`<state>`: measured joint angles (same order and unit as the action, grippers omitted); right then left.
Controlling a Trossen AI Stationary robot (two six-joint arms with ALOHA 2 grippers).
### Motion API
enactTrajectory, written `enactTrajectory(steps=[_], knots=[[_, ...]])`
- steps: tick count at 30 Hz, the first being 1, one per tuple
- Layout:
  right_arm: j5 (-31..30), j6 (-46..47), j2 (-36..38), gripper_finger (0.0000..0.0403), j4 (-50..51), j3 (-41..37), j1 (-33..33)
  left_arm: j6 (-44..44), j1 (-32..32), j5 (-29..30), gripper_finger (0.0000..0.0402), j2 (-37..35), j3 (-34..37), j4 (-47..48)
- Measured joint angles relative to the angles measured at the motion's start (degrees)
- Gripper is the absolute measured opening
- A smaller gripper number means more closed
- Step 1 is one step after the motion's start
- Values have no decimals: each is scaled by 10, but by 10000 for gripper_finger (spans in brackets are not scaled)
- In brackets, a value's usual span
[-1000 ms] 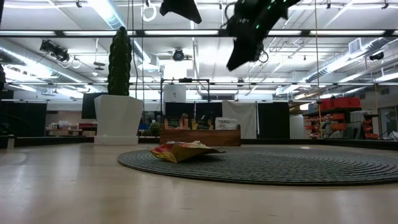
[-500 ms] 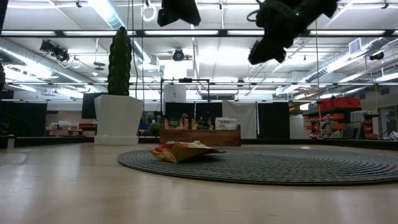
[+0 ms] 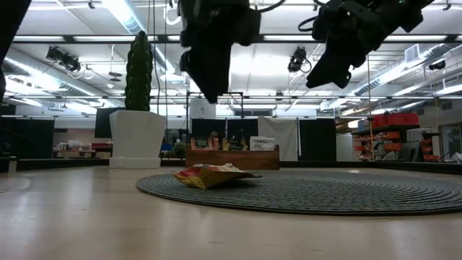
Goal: Pick & Place Tea
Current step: Put the orange tea bag into the left section of the wooden organizer
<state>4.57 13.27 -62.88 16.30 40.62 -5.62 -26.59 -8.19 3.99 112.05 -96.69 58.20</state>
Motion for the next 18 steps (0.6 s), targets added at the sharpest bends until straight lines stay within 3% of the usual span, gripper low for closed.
enactTrajectory(steps=[9,18], knots=[[-14,13,3,98,-1,-10,48,-61,-68,78,257,8,125,-137],[-26,14,3,98,0,-10,70,-89,-71,83,257,9,206,-197]])
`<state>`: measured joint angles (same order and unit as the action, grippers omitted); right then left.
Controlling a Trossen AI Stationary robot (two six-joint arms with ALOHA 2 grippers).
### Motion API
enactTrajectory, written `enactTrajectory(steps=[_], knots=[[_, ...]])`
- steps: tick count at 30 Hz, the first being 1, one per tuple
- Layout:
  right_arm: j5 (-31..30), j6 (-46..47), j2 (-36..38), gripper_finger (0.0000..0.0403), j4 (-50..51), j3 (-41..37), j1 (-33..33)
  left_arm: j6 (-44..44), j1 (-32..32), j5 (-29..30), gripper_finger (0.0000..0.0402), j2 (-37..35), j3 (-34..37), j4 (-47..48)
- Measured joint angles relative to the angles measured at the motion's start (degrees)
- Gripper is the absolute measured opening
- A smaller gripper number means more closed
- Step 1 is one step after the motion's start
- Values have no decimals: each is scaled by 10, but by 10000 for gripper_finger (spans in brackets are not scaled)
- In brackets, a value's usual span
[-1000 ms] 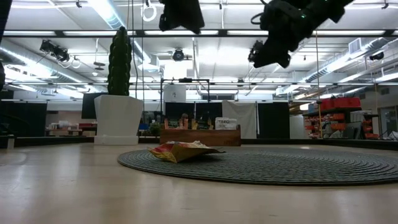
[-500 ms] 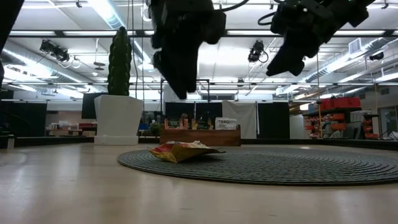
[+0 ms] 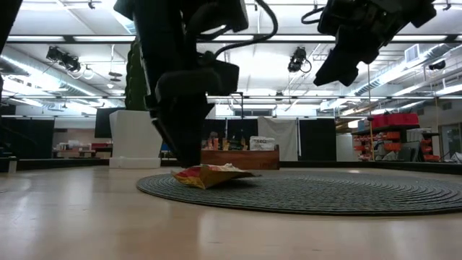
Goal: Pick & Place Tea
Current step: Put the orange tea bag into the left section of the wooden organizer
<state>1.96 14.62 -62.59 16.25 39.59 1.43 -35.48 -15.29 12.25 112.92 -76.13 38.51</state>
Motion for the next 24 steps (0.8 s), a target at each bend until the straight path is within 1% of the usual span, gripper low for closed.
enactTrajectory(steps=[6,9,13,16,20,24], knots=[[0,10,0,98,0,0,6,19,2,0,257,0,9,-29],[0,10,0,98,0,0,6,22,6,-15,257,0,8,-39],[-21,10,0,97,-1,0,6,42,14,-26,257,2,8,-49],[-31,10,0,97,-2,0,6,42,20,-37,257,9,11,-52],[-31,11,0,97,-5,0,6,37,27,-71,257,9,36,-89],[-31,14,0,97,-6,0,6,29,26,-70,254,7,41,-94]])
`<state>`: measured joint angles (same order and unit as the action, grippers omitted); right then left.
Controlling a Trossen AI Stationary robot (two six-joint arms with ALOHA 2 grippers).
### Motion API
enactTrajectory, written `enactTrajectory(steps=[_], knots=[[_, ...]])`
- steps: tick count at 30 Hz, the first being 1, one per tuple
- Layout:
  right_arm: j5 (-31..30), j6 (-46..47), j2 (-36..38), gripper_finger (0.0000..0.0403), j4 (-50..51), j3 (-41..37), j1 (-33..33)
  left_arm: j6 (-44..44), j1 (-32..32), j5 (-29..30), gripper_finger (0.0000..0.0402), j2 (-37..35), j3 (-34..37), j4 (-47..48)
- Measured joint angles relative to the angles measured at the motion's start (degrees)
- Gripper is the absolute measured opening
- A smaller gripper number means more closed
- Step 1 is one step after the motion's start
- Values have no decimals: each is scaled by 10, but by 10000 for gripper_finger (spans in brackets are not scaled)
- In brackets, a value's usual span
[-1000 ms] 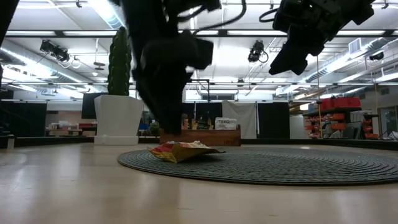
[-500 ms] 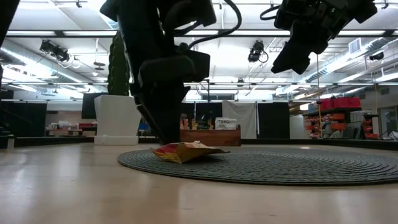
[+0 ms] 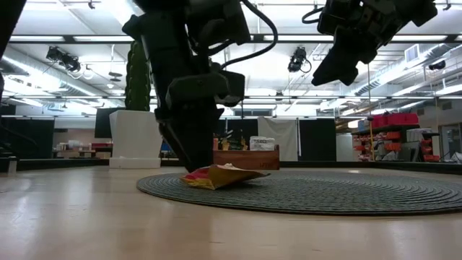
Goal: Pick & Place Tea
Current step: Put the orange tea bag into the left section of the wooden organizer
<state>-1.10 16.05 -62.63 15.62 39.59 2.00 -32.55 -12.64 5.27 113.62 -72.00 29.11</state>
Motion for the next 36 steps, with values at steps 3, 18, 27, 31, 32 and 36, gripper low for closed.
enactTrajectory(steps=[3,18,27,31,32,36], knots=[[0,0,0,97,-2,0,0,-1,0,0,235,0,0,0],[0,0,0,97,-6,0,0,-11,-2,-8,22,-13,1,2],[-17,0,0,97,-17,0,-1,-31,-3,61,29,-76,0,15],[-19,23,0,97,-39,0,-1,-54,-3,130,24,-111,0,16],[-23,37,0,97,-50,0,-1,-62,-3,153,24,-119,0,15],[-26,99,0,97,-96,0,-2,-93,-1,246,25,-148,0,6]])
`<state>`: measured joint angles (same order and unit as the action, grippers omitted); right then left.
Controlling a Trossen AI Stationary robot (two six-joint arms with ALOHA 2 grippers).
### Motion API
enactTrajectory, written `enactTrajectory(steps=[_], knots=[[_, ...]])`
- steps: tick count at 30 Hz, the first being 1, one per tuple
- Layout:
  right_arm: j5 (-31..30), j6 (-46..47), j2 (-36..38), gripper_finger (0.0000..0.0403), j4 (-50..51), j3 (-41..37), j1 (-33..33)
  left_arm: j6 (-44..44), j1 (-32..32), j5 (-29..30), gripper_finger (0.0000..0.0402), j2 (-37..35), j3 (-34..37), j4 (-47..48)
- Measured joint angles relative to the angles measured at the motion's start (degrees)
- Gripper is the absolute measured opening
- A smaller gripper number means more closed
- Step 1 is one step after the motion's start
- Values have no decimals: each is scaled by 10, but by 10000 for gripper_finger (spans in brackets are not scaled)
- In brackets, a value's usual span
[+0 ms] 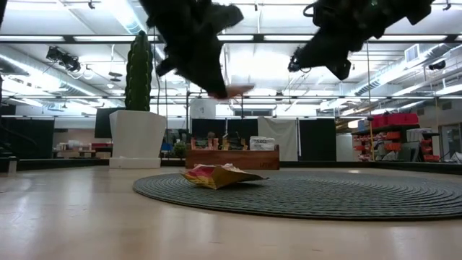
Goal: Pick & Place Tea
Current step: Put the orange tea bag into the left section of the wooden organizer
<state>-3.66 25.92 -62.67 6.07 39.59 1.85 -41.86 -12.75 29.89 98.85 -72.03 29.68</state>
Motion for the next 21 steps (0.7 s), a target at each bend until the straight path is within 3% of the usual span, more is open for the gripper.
enactTrajectory(steps=[8,21], knots=[[3,73,-2,105,-85,0,-6,-5,4,103,26,-21,-1,-98],[16,203,-34,201,-161,0,-47,40,26,171,27,-22,-1,-226]])
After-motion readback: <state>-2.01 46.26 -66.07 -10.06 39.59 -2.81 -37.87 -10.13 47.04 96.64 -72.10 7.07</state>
